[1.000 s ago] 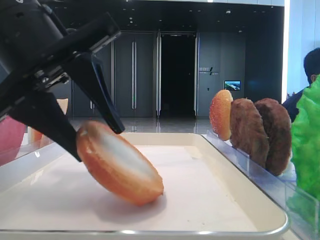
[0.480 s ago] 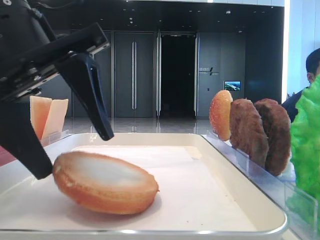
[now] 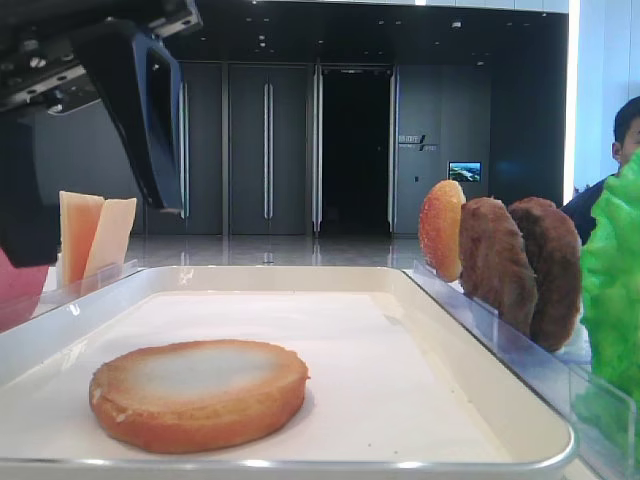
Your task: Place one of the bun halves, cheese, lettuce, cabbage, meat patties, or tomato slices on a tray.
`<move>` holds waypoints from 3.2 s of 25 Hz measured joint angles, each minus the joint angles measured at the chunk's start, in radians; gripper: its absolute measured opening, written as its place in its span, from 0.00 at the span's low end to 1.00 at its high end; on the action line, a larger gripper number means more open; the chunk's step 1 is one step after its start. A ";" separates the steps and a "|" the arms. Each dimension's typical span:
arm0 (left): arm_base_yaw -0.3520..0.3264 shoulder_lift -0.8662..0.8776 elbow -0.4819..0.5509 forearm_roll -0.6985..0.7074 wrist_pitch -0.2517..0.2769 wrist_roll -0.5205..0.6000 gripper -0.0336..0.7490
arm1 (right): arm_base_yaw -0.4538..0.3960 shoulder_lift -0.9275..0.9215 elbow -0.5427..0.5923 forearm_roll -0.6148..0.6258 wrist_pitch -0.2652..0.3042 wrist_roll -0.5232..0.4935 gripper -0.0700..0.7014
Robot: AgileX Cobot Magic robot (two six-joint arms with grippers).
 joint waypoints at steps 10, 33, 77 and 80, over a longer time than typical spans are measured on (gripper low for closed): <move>0.000 -0.004 -0.211 0.271 0.326 -0.127 0.73 | 0.000 0.000 0.000 0.000 0.000 0.000 0.59; 0.171 -0.152 -0.227 0.500 0.346 -0.154 0.73 | 0.000 0.000 0.000 0.000 0.000 0.000 0.59; 0.458 -1.258 0.205 0.583 0.384 -0.083 0.68 | 0.000 0.000 0.000 0.000 0.000 0.000 0.59; 0.458 -1.383 0.218 0.583 0.391 -0.037 0.66 | 0.000 0.000 0.000 0.000 0.000 0.000 0.59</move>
